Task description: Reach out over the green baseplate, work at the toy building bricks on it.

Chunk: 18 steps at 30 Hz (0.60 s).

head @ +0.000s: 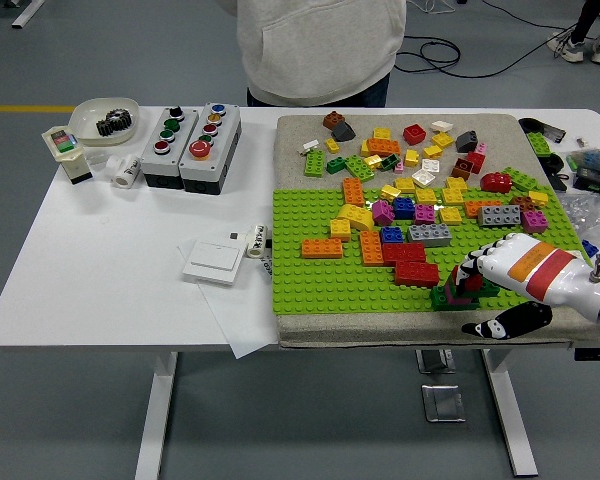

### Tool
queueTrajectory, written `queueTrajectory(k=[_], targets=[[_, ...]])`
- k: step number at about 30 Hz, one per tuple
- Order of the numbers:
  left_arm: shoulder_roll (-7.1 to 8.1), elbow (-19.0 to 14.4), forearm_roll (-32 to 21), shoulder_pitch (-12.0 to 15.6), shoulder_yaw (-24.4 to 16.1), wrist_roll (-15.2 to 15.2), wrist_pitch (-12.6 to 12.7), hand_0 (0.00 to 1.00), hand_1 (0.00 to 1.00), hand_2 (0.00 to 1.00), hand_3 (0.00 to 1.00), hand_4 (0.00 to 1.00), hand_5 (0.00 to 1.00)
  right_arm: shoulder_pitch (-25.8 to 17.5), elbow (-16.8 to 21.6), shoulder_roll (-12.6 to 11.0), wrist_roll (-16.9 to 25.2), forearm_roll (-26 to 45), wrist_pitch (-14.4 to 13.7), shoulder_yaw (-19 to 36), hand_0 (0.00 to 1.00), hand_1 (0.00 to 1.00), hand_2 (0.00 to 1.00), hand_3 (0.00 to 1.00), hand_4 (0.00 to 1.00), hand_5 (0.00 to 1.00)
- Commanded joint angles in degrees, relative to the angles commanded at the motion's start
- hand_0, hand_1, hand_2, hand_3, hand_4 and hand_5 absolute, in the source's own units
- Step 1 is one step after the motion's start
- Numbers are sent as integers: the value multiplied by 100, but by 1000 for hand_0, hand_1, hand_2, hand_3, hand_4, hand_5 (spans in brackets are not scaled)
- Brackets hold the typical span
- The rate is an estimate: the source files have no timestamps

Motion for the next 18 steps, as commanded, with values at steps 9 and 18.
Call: queueTrajectory(k=[9, 18], targets=[[1, -3, -7, -2, 5, -4, 0, 604, 725, 707, 559, 585, 626, 12, -10, 0, 1, 1, 1, -13, 466, 572, 656, 547, 865, 489], [2, -2, -19, -4, 12, -11, 1, 604, 725, 707, 559, 585, 627, 10, -6, -4, -1, -9, 9, -50, 468, 573, 657, 548, 869, 489]])
